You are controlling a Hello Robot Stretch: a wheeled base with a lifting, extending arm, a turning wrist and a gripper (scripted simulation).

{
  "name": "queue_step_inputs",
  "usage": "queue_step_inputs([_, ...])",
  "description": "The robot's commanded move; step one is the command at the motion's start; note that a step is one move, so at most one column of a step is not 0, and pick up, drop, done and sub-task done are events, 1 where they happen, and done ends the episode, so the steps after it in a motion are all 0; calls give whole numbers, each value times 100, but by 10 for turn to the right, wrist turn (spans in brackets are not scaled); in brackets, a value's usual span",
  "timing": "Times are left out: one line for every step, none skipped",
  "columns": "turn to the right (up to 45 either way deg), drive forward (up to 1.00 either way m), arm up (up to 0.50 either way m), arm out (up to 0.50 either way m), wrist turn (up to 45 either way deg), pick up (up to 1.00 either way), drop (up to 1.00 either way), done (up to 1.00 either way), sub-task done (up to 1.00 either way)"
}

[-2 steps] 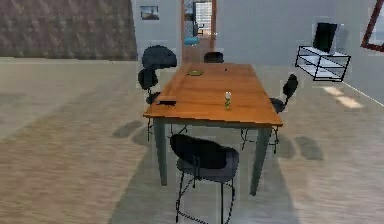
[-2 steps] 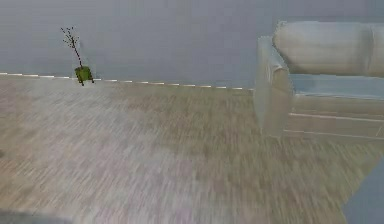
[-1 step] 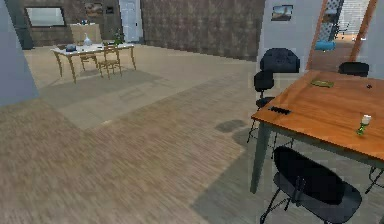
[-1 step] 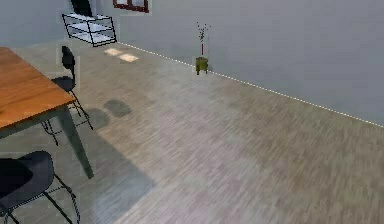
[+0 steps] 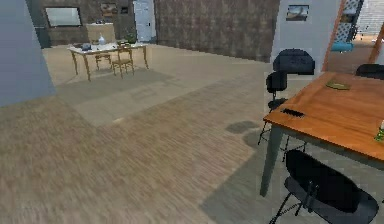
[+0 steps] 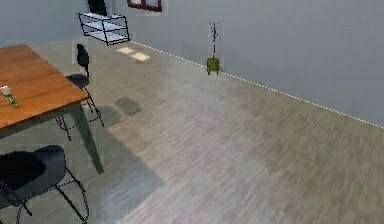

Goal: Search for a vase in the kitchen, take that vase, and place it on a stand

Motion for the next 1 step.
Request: queue_step_inputs([0,25,0,0,0,0,0,0,0])
